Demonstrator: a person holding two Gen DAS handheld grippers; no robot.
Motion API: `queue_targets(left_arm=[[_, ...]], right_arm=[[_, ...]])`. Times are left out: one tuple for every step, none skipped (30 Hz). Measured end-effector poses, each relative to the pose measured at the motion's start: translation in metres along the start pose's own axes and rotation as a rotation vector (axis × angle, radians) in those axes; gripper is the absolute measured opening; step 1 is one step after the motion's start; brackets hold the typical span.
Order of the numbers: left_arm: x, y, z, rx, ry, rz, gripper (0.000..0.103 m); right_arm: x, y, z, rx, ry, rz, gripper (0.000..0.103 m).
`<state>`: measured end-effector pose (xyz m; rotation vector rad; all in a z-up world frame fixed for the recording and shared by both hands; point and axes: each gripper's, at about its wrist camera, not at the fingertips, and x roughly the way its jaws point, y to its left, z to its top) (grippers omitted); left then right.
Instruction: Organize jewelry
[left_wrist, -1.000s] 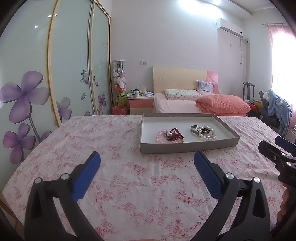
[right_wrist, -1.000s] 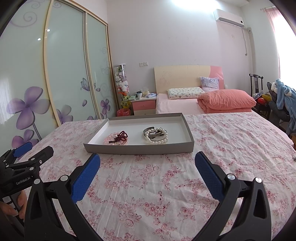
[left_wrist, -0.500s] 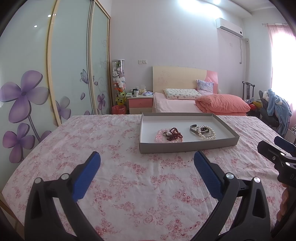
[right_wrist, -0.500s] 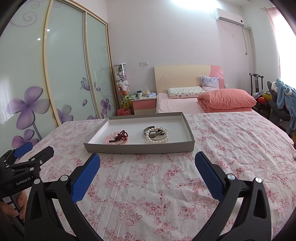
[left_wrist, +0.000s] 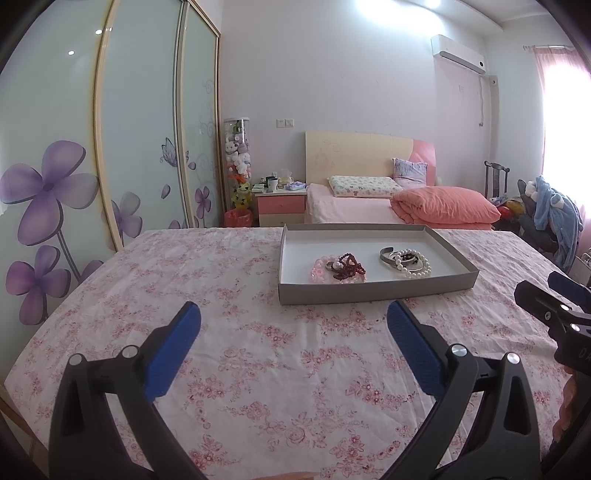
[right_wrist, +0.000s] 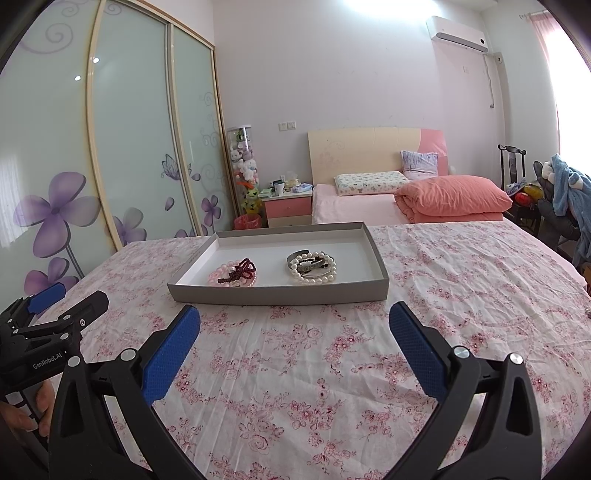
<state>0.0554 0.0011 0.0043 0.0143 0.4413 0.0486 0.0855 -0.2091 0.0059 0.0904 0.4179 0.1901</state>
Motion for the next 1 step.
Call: queue_targets(left_arm=[[-0.0003, -0.0002, -0.0003, 0.000, 0.001, 0.000, 0.099]], right_arm=[[-0.0003, 0.0003, -0.0003, 0.000, 0.000, 0.000, 0.101]])
